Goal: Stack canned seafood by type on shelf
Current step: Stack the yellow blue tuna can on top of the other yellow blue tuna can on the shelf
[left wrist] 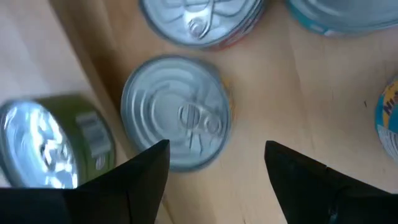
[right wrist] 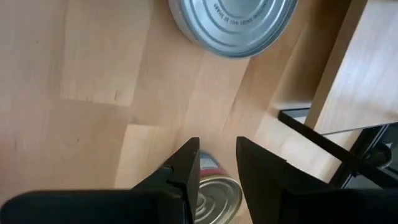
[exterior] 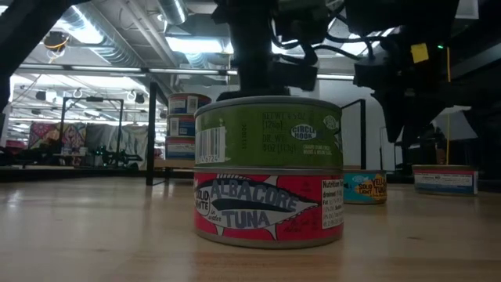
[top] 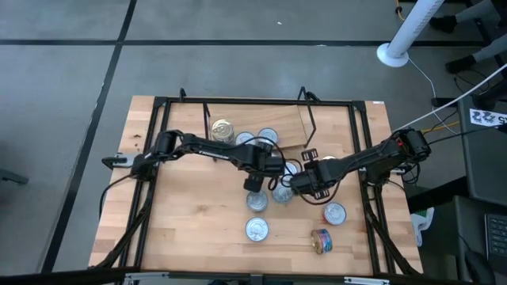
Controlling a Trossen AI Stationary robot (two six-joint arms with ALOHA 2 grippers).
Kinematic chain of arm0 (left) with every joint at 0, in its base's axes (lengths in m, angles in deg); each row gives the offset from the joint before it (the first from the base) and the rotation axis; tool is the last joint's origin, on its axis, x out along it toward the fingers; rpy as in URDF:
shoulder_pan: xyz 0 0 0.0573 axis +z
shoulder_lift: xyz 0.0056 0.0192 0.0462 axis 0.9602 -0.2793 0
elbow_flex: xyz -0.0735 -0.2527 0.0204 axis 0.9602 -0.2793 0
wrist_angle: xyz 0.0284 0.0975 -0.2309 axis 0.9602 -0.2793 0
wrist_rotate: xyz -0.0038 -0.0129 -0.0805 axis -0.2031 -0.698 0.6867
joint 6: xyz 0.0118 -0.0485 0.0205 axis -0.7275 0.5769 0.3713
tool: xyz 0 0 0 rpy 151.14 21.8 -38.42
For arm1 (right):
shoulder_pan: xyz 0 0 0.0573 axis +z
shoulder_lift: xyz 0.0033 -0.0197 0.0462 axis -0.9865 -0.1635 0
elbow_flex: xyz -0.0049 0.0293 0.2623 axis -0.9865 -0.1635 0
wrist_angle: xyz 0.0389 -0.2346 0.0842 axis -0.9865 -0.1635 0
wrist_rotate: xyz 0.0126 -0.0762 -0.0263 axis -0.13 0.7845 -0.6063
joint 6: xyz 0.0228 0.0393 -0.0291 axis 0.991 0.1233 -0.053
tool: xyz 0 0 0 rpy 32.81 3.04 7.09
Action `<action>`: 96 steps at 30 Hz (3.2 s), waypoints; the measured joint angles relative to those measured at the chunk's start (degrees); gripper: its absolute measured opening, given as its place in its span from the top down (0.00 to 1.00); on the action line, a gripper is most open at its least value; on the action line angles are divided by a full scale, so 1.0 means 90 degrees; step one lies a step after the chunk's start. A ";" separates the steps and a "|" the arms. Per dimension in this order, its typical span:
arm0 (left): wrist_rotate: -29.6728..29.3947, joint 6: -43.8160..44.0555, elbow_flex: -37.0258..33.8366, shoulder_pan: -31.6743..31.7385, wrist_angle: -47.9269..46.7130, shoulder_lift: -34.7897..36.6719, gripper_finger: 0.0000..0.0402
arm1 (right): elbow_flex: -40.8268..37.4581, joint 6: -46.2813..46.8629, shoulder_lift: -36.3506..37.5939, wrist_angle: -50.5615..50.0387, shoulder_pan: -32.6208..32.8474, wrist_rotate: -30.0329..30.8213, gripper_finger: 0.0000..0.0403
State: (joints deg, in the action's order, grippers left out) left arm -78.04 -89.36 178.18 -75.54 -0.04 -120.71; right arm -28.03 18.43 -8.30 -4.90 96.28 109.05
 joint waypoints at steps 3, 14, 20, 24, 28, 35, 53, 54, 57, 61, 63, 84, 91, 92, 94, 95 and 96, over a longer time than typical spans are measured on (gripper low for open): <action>0.0297 -0.0143 -0.0002 0.0012 0.0119 -0.0043 0.41 | 0.0000 0.0003 0.0000 0.0008 0.0158 0.0000 0.74; 0.0365 -0.0184 -0.0002 0.0101 0.0378 -0.0176 0.56 | 0.0000 0.0280 -0.0002 0.0035 0.0806 -0.0002 0.74; 0.0414 -0.0139 -0.0002 0.0114 0.0753 -0.0233 0.59 | 0.0000 0.0487 -0.0002 0.0033 0.0896 0.0000 0.74; 0.0437 -0.0140 -0.0002 0.0112 0.0989 -0.0351 0.61 | 0.0000 0.0504 -0.0002 0.0040 0.0878 0.0007 0.74; 0.0443 -0.0136 0.0000 0.0108 0.1016 -0.0471 0.62 | 0.0000 0.0507 -0.0002 0.0039 0.0880 0.0003 0.74; 0.0438 0.0067 0.0000 0.0102 0.1012 -0.0509 0.66 | -0.0002 0.0506 -0.0002 0.0054 0.0879 0.0011 0.74; 0.0356 0.0368 0.0010 0.0104 0.0755 -0.0495 0.97 | -0.0002 0.0499 -0.0002 0.0052 0.0880 0.0019 0.74; 0.0351 0.0368 0.0010 0.0104 0.0739 -0.0495 0.98 | -0.0002 0.0499 -0.0002 0.0052 0.0880 0.0019 0.74; 0.0344 0.0393 0.0012 0.0104 0.0694 -0.0492 0.99 | -0.0002 0.0499 -0.0002 0.0052 0.0880 0.0019 0.74; 0.0344 0.0438 0.0012 0.0100 0.0689 -0.0492 1.00 | -0.0002 0.0501 -0.0002 0.0052 0.0880 0.0019 0.74; 0.0344 0.0490 0.0012 0.0100 0.0687 -0.0492 1.00 | -0.0002 0.0501 -0.0002 0.0054 0.0880 0.0019 0.74; 0.0426 0.0694 0.0100 -0.0069 0.0441 -0.0332 1.00 | -0.0002 0.0506 -0.0002 0.0099 0.0880 0.0028 0.74; 0.0386 0.0699 0.0107 -0.0144 0.0450 -0.0301 1.00 | -0.0002 0.0506 -0.0002 0.0100 0.0880 0.0027 0.74; 0.0385 0.0699 0.0107 -0.0155 0.0451 -0.0301 1.00 | -0.0002 0.0506 -0.0002 0.0100 0.0880 0.0027 0.74; 0.0385 0.0699 0.0107 -0.0171 0.0445 -0.0301 1.00 | -0.0002 0.0506 -0.0002 0.0100 0.0880 0.0027 0.74; 0.0383 0.0699 0.0107 -0.0182 0.0440 -0.0301 1.00 | -0.0002 0.0506 -0.0002 0.0100 0.0880 0.0027 0.74; 0.0383 0.0699 0.0107 -0.0182 0.0429 -0.0301 1.00 | -0.0002 0.0504 -0.0002 0.0100 0.0880 0.0027 0.74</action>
State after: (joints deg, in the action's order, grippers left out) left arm -74.59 -83.07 179.15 -77.18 3.81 -123.41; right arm -28.05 22.96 -8.33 -4.00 104.20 109.29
